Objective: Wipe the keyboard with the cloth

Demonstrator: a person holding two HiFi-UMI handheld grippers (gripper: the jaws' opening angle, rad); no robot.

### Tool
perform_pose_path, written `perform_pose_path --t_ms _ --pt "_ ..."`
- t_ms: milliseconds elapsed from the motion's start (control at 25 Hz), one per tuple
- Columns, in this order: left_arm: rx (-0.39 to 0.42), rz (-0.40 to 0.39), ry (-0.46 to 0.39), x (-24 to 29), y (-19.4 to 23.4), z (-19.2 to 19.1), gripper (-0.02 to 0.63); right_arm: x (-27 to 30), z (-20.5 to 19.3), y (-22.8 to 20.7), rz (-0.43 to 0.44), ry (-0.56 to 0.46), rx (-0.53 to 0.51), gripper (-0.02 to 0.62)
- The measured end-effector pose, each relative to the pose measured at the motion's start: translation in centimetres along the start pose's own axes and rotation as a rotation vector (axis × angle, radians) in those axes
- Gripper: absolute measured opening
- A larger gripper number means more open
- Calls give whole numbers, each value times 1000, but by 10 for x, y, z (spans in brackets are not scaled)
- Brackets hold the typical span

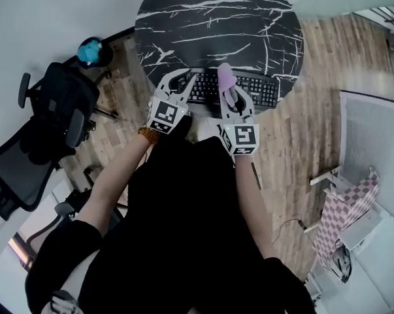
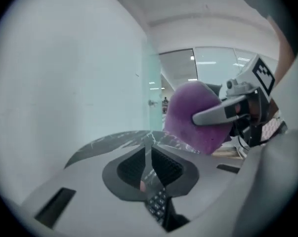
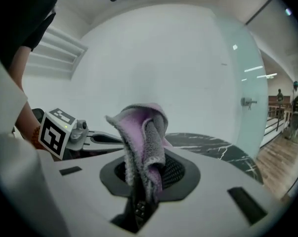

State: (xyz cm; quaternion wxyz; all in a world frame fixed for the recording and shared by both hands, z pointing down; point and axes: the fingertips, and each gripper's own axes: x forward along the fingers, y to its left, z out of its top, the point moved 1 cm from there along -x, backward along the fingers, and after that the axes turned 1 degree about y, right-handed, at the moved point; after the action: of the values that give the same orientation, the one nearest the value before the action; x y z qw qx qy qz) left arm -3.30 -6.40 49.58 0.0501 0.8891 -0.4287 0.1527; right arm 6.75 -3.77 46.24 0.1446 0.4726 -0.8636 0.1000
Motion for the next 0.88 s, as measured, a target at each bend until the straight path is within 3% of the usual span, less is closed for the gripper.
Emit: perform_pose_path --t_ms 160,320,600,880 --pt "27 128 -165 -20 -9 80 26 -37 47 -11 -97 -121 -86 69" --pt "69 200 -232 -57 -41 119 23 -81 71 -5 -203 -200 -92 69" --pt "79 224 -223 -123 -120 113 23 -156 47 38 -160 -229 -96 67" --pt "125 212 -188 -174 -170 86 23 -210 14 62 -183 -241 -41 67"
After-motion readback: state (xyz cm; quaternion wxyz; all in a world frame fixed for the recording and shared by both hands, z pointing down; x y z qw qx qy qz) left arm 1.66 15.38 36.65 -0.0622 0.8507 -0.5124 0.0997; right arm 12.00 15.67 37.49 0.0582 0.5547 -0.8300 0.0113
